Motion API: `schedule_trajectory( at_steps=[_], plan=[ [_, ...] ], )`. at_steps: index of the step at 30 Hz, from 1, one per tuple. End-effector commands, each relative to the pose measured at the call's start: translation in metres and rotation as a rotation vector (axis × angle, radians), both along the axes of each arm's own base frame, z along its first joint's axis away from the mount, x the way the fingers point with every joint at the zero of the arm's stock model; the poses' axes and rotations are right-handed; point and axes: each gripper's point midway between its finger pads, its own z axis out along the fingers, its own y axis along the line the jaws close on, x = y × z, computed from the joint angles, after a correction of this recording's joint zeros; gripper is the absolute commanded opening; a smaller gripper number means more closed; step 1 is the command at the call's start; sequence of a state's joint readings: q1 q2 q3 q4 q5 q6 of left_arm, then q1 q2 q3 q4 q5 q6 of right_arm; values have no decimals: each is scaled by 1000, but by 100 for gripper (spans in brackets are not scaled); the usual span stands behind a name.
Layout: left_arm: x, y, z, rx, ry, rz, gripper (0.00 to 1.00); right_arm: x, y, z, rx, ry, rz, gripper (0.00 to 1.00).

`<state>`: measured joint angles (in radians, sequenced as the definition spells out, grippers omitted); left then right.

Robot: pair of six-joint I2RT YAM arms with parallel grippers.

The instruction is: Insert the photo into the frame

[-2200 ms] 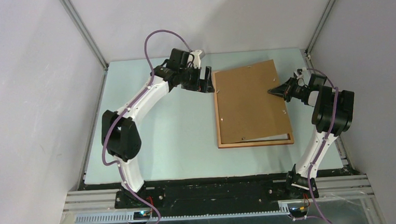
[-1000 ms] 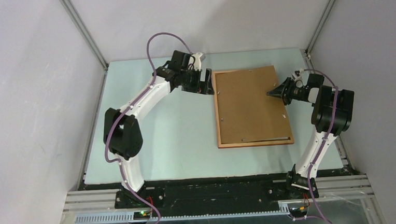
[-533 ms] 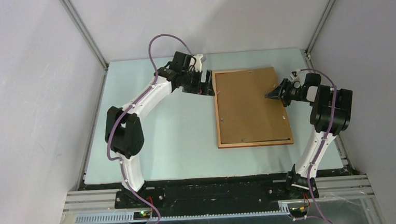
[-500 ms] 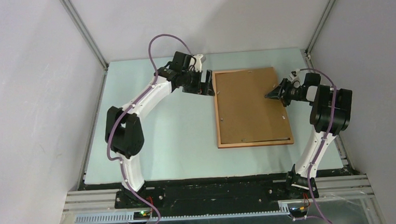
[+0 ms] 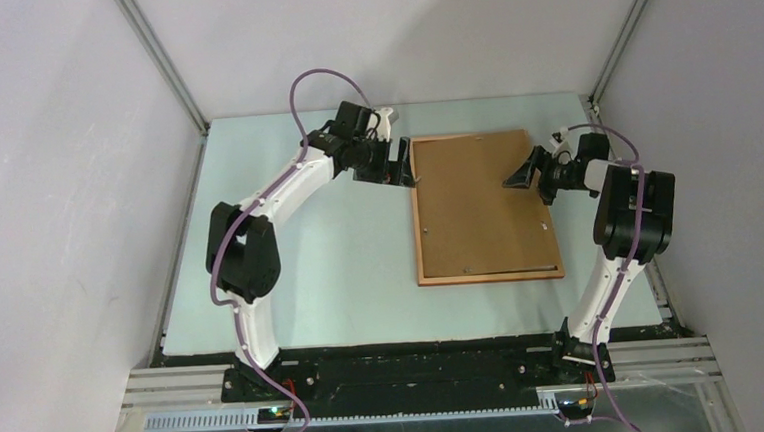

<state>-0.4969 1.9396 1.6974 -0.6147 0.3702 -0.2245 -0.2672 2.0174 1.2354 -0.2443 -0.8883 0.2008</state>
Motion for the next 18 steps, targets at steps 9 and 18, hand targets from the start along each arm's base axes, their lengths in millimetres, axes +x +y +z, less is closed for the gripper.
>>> schedule_trajectory(
  at_steps=[9, 18],
  plan=[
    [6, -1, 1, -18, 0, 12, 98, 7, -13, 24, -214, -75, -10, 91],
    [7, 0, 1, -12, -5, 17, 98, 5, -19, 32, -381, -113, 4, 99]
  ],
)
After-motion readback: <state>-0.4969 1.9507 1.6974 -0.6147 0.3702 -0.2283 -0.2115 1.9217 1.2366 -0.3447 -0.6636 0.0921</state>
